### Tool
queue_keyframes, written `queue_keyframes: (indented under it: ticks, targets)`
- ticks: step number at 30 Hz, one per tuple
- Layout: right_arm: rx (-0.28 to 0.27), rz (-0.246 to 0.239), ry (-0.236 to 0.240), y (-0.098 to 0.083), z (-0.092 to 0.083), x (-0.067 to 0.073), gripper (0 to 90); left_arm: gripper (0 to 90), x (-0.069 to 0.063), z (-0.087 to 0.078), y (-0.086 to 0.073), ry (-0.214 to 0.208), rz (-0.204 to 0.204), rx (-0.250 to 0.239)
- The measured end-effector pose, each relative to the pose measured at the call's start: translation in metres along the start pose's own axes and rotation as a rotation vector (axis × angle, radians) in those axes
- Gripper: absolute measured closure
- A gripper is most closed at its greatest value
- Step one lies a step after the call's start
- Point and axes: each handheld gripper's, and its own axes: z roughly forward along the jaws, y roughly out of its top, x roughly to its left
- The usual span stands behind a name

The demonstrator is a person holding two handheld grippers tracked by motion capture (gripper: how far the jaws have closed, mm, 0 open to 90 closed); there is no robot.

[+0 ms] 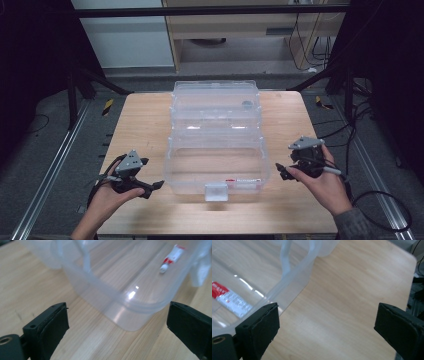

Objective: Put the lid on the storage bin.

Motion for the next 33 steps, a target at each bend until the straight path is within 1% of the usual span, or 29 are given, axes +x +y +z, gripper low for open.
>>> queue_keyframes:
  ticks: [1, 2, 3, 4, 5, 6, 7, 8, 11, 13, 14, 15, 16, 17, 18, 19, 20, 21, 22, 23, 24, 25, 26, 28, 29, 30, 31, 32, 33]
  targets:
    - [0.000, 0.000, 0.000, 0.000, 0.000, 0.000, 5.9, 3.9, 0.000, 0.000, 0.000, 0.000, 0.000, 0.000]
    - [0.005, -0.018, 0.007, 0.014, -0.001, -0.007, 7.7, 3.9, -0.002, -0.001, 0.005, -0.009, 0.015, 0.000]
    - [-0.001, -0.027, 0.008, 0.020, -0.002, -0.009, 8.4, 3.9, -0.005, -0.003, 0.012, -0.003, 0.042, 0.011]
    - [-0.006, -0.043, 0.006, 0.028, -0.002, -0.013, 9.9, 3.8, -0.006, -0.003, 0.015, -0.003, 0.053, 0.012]
    - [-0.006, -0.057, 0.005, 0.036, -0.003, -0.016, 12.1, 3.9, -0.006, -0.003, 0.015, -0.003, 0.053, 0.012]
    - [-0.017, -0.075, 0.010, 0.046, -0.004, -0.020, 16.0, 4.0, -0.007, -0.005, 0.021, -0.011, 0.054, -0.002]
    - [-0.017, -0.075, 0.010, 0.046, -0.004, -0.020, 16.0, 4.2, -0.007, -0.005, 0.021, -0.011, 0.054, -0.002]
    - [-0.022, -0.102, 0.026, 0.058, -0.006, -0.024, 18.6, 4.5, -0.008, -0.007, 0.027, -0.007, 0.067, -0.005]
    - [-0.030, -0.139, 0.052, 0.079, -0.008, -0.030, 23.0, 4.5, -0.008, -0.008, 0.033, -0.014, 0.076, 0.005]
    - [-0.035, -0.164, 0.083, 0.091, -0.009, -0.033, 27.0, 4.7, -0.008, -0.009, 0.036, -0.014, 0.085, 0.012]
    - [-0.039, -0.177, 0.087, 0.098, -0.010, -0.034, 30.2, 4.8, -0.008, -0.009, 0.038, -0.017, 0.098, 0.019]
    - [-0.039, -0.191, 0.092, 0.102, -0.011, -0.034, 33.7, 4.8, -0.010, -0.009, 0.042, -0.023, 0.107, 0.022]
    - [-0.044, -0.213, 0.097, 0.108, -0.012, -0.034, 34.6, 4.8, -0.010, -0.009, 0.042, -0.023, 0.107, 0.022]
    - [-0.044, -0.213, 0.097, 0.108, -0.012, -0.034, 34.6, 4.8, -0.010, -0.009, 0.044, -0.023, 0.112, 0.023]
    - [-0.048, -0.234, 0.100, 0.115, -0.014, -0.033, 37.3, 4.8, -0.011, -0.009, 0.046, -0.025, 0.119, 0.022]
    - [-0.056, -0.249, 0.109, 0.120, -0.015, -0.032, 41.9, 4.8, -0.012, -0.008, 0.047, -0.030, 0.123, 0.021]
    - [-0.073, -0.272, 0.131, 0.129, -0.018, -0.031, 46.0, 4.6, -0.013, -0.006, 0.049, -0.041, 0.131, 0.030]
    - [-0.076, -0.277, 0.138, 0.133, -0.019, -0.030, 48.8, 4.5, -0.013, -0.005, 0.050, -0.044, 0.136, 0.038]
    - [-0.082, -0.293, 0.151, 0.137, -0.019, -0.029, 51.0, 4.6, -0.014, -0.004, 0.051, -0.045, 0.142, 0.039]
    - [-0.082, -0.293, 0.151, 0.137, -0.019, -0.029, 51.0, 4.7, -0.014, -0.004, 0.051, -0.045, 0.142, 0.039]
    - [-0.078, -0.333, 0.170, 0.146, -0.017, -0.025, 55.1, 4.7, -0.014, -0.003, 0.054, -0.043, 0.153, 0.039]
    - [-0.078, -0.333, 0.170, 0.146, -0.017, -0.025, 55.1, 4.7, -0.014, -0.003, 0.054, -0.043, 0.153, 0.039]
    - [-0.076, -0.360, 0.183, 0.154, -0.013, -0.021, 57.9, 4.7, -0.015, -0.003, 0.058, -0.051, 0.161, 0.032]
    - [-0.074, -0.378, 0.198, 0.160, -0.007, -0.016, 59.4, 4.6, -0.015, -0.002, 0.062, -0.053, 0.175, 0.037]
    - [-0.074, -0.378, 0.198, 0.160, -0.007, -0.016, 59.4, 4.6, -0.015, -0.002, 0.062, -0.053, 0.175, 0.037]
    - [-0.059, -0.411, 0.212, 0.169, 0.003, -0.011, 60.2, 4.6, -0.017, 0.001, 0.065, -0.056, 0.187, 0.043]
    - [-0.059, -0.411, 0.212, 0.169, 0.003, -0.011, 60.2, 4.6, -0.017, 0.001, 0.065, -0.056, 0.187, 0.043]
    - [-0.051, -0.437, 0.226, 0.176, 0.010, -0.006, 60.6, 4.7, -0.017, 0.002, 0.067, -0.062, 0.193, 0.044]
    - [-0.051, -0.437, 0.226, 0.176, 0.010, -0.006, 60.6, 4.7, -0.017, 0.003, 0.068, -0.068, 0.197, 0.049]
